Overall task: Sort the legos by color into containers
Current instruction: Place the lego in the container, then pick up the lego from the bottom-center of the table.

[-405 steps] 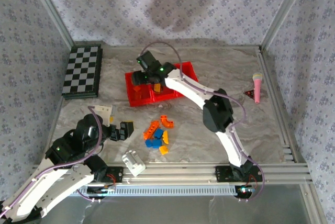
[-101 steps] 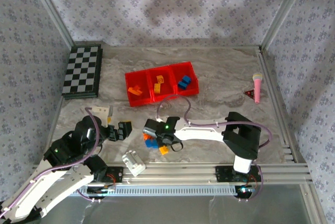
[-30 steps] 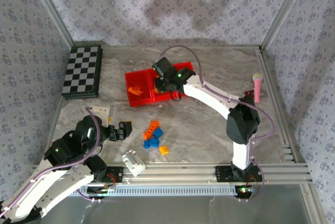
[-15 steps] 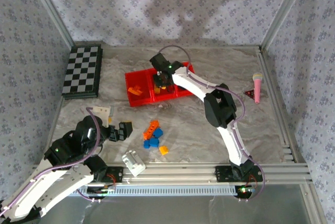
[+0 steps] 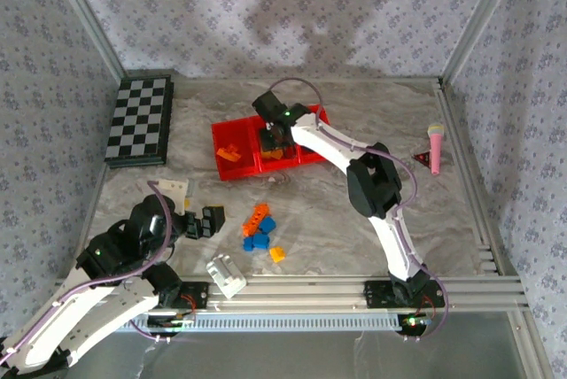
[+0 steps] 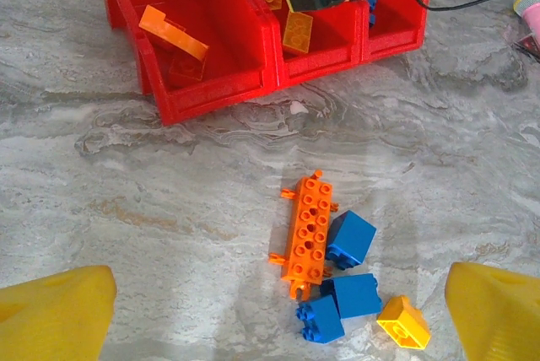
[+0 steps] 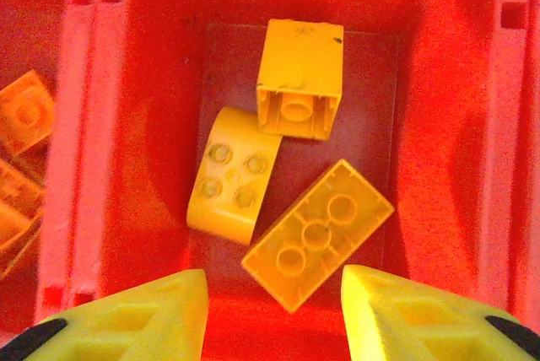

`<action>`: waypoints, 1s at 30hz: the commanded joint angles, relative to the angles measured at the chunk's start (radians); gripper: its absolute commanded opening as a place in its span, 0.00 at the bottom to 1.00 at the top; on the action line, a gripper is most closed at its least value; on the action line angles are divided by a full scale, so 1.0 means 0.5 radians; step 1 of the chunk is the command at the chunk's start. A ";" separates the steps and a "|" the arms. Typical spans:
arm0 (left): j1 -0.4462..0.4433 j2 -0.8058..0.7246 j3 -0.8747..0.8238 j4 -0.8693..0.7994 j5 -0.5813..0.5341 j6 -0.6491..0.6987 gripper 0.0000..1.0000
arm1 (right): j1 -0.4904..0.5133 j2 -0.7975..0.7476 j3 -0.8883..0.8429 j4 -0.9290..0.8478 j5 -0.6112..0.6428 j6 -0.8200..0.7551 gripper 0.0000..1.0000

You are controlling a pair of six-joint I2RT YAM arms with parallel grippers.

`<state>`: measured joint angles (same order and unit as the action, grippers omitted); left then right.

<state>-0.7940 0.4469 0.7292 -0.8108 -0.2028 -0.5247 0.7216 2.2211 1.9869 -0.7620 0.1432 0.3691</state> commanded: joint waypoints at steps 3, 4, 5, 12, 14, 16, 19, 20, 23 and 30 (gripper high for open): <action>-0.011 0.002 -0.003 0.005 -0.021 -0.015 1.00 | 0.174 -0.400 -0.220 -0.104 0.080 0.017 0.49; -0.012 0.002 -0.004 0.005 -0.021 -0.015 1.00 | 0.208 -0.468 -0.298 -0.099 0.081 0.007 0.50; -0.012 0.002 -0.002 0.005 -0.023 -0.015 1.00 | 0.249 -0.541 -0.382 -0.104 0.107 0.006 0.51; -0.013 -0.007 -0.001 0.005 -0.016 -0.014 1.00 | 0.534 -1.038 -1.039 -0.098 0.242 0.154 0.59; -0.011 -0.010 -0.002 0.005 -0.016 -0.012 1.00 | 0.646 -1.186 -1.223 -0.094 0.268 0.274 0.61; -0.011 -0.013 -0.001 0.006 -0.020 -0.012 1.00 | 0.743 -1.290 -1.381 -0.064 0.236 0.419 0.63; -0.010 -0.013 -0.001 0.008 -0.021 -0.009 1.00 | 0.919 -1.366 -1.548 -0.020 0.229 0.676 0.64; -0.012 -0.013 0.000 0.005 -0.025 -0.009 1.00 | 0.983 -1.361 -1.570 -0.028 0.239 0.756 0.65; -0.013 -0.013 -0.001 0.005 -0.024 -0.008 1.00 | 1.135 -1.294 -1.572 -0.063 0.263 0.916 0.66; -0.012 -0.016 0.002 0.003 -0.018 -0.009 1.00 | 1.318 -0.985 -1.368 -0.267 0.258 1.026 0.71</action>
<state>-0.7940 0.4469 0.7292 -0.8112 -0.2028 -0.5247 1.3636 1.6798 1.2537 -0.8165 0.2504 0.8158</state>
